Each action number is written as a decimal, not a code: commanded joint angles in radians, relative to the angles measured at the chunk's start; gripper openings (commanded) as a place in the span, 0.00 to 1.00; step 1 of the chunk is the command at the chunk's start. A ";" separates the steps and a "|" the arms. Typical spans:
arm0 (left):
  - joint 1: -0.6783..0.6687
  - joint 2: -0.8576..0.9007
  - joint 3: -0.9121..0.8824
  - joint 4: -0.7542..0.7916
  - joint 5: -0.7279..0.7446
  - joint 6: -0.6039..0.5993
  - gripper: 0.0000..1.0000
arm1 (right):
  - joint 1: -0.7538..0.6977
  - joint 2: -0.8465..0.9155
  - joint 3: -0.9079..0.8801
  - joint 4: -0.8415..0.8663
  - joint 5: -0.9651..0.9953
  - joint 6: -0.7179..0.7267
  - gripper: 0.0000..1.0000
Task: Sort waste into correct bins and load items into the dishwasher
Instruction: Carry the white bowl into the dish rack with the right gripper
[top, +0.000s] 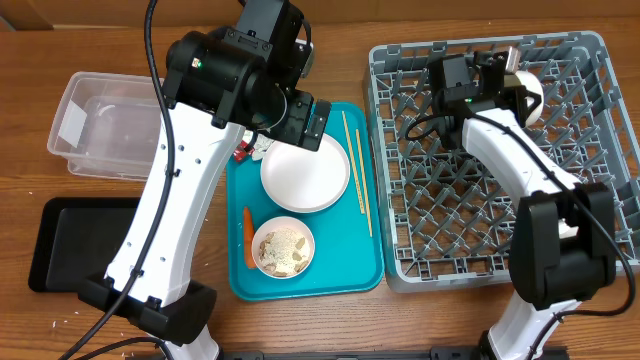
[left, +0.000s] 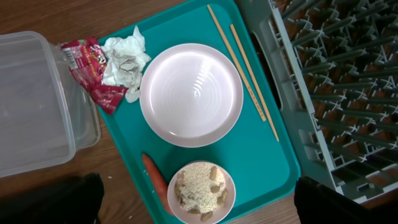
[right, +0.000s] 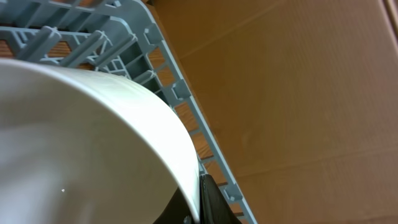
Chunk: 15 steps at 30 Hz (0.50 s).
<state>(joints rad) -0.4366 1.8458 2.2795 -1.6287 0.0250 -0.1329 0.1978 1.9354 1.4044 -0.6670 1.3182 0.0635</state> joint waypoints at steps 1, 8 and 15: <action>0.000 -0.025 0.023 -0.001 0.002 -0.018 1.00 | 0.012 0.022 0.016 -0.001 -0.015 -0.012 0.04; 0.000 -0.025 0.023 -0.001 0.002 -0.018 1.00 | 0.088 0.022 0.016 -0.127 -0.133 -0.012 0.27; 0.000 -0.025 0.023 -0.014 0.001 -0.018 1.00 | 0.123 0.022 0.016 -0.206 -0.254 -0.008 0.57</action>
<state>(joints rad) -0.4366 1.8458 2.2795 -1.6367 0.0250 -0.1329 0.3271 1.9556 1.4048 -0.8646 1.1118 0.0494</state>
